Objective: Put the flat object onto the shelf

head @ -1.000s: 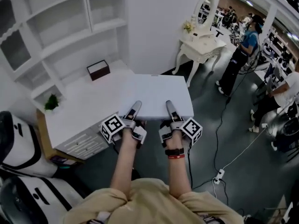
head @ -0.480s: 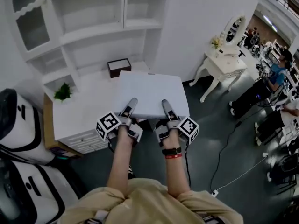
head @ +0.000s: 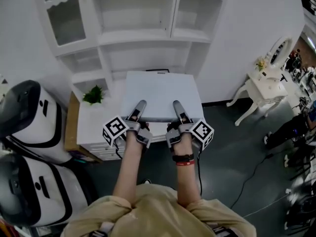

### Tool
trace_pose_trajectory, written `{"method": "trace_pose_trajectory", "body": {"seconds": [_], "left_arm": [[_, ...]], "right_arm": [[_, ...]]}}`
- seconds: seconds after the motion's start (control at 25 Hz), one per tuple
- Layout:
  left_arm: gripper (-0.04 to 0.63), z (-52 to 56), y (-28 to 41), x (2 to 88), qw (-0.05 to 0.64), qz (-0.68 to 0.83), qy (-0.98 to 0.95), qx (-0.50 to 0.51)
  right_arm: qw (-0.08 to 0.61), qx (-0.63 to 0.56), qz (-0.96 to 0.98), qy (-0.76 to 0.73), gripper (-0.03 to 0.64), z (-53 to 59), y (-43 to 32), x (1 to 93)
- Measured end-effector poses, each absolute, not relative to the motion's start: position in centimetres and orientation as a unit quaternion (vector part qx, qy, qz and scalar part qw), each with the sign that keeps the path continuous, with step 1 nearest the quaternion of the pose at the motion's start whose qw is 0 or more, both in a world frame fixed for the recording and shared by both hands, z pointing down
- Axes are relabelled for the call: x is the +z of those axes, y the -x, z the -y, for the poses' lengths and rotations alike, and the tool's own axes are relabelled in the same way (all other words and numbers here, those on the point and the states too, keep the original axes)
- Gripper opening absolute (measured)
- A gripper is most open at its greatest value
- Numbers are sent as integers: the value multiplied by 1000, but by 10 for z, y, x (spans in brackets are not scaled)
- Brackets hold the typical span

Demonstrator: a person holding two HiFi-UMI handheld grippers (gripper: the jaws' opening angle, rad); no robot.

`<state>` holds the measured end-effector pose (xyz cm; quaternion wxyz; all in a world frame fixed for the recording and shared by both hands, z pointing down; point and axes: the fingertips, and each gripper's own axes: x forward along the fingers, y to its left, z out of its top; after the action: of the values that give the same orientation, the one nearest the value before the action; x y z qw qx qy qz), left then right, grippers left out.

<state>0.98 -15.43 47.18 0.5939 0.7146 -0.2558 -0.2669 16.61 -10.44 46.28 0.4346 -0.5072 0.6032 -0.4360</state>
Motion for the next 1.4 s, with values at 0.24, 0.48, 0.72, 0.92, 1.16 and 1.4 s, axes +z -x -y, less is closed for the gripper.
{"method": "trace_pose_trajectory", "body": {"seconds": [0.24,0.48,0.72,0.92,1.16,1.4], "left_arm": [[333,174,37,476,586,303,-690,-298],[329,200,58,471,564,327,-676,-344],[330,221,54,459,553,332,-678,-353],[336,233,53,469,567,344,-660,-354],[351,251,42,470,587,339,-640,-361],[368,263,33,454,575,331,-650,-371]], "right_arm": [[416,-479,-610,475,354,137,-124,471],[399,-502,-618,455,354,169,-106,471],[398,-501,-629,442,362,200,-110,459],[397,-513,-621,441,368,217,-114,464],[408,-503,-631,427,391,240,-126,453],[413,-497,-636,422,402,253,-135,440]]}}
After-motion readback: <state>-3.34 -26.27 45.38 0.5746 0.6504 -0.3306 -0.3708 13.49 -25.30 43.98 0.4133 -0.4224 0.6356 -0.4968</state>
